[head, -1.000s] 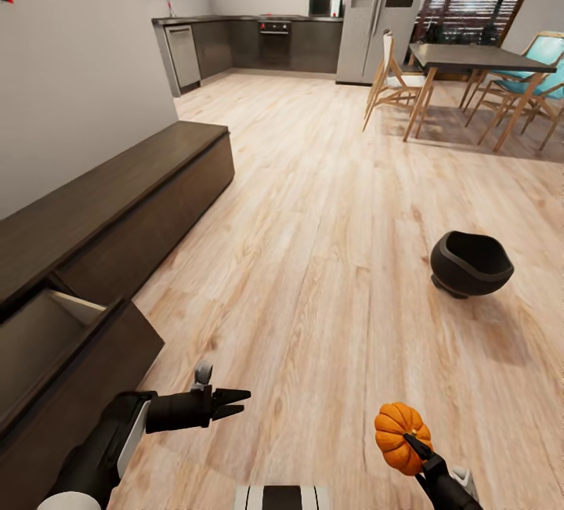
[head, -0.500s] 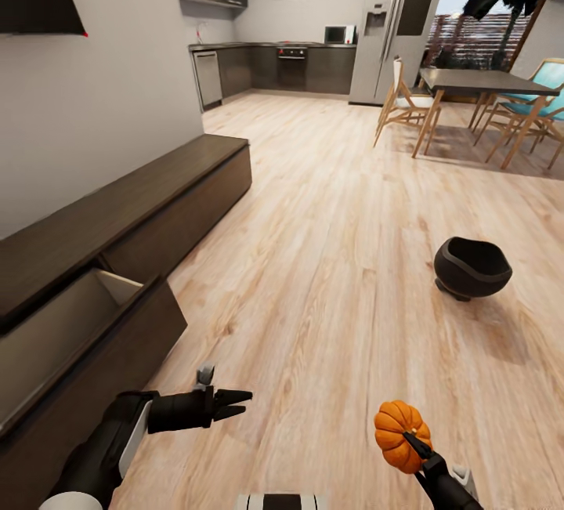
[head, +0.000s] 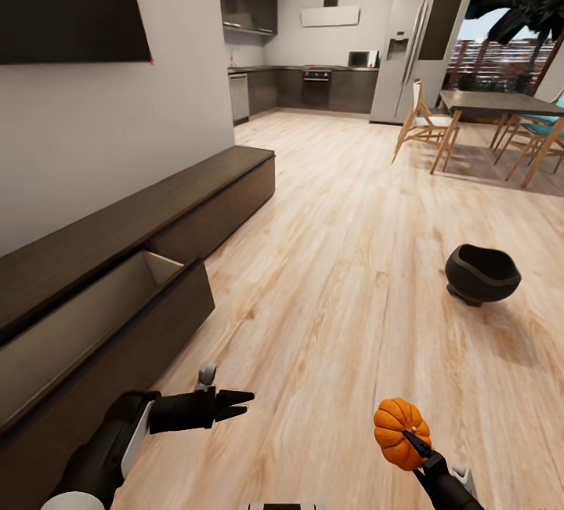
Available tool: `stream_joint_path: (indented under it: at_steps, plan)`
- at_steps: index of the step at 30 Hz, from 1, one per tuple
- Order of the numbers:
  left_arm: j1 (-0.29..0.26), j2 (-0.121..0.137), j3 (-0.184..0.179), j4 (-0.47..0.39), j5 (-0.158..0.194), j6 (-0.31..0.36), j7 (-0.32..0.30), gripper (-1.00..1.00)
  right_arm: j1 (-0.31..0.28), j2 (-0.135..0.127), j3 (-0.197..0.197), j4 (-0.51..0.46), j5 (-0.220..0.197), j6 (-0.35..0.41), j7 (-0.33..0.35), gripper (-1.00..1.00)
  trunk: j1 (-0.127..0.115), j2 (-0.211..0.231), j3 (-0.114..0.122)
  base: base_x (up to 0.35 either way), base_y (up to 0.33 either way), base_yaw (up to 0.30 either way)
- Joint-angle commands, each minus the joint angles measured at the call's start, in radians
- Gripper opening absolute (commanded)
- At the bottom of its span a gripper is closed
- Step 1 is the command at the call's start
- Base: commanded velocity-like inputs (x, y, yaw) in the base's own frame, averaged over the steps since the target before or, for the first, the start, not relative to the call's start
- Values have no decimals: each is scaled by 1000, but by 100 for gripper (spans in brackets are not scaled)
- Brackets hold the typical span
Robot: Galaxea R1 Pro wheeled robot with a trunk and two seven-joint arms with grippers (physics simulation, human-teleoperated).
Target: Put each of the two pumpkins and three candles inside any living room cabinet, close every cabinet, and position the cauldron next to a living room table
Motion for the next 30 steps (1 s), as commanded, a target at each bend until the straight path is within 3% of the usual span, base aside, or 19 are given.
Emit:
stream_joint_path:
  at_steps: [1, 6, 15, 30]
  plan:
    - [0, 0, 0, 0, 2, 10, -1, 100, 0, 0, -7, 0, -6, 11, 2, -100, -1, 0, 3, -341, 0, 172]
    - [0, 0, 0, 0, 1, 10, 0, 100, 0, 0, -7, 0, -6, 11, 3, -100, -4, 1, 24, -342, 0, 204]
    - [0, 7, 4, 1, 11, 9, -9, 100, 0, 0, -7, 0, -6, 11, 4, -100, -4, 1, 29, -330, -9, 265]
    - [0, 2, 4, 2, 12, 10, -11, 100, 0, 0, -7, 0, -6, 11, 4, -100, -4, 1, 39, -250, -186, 271]
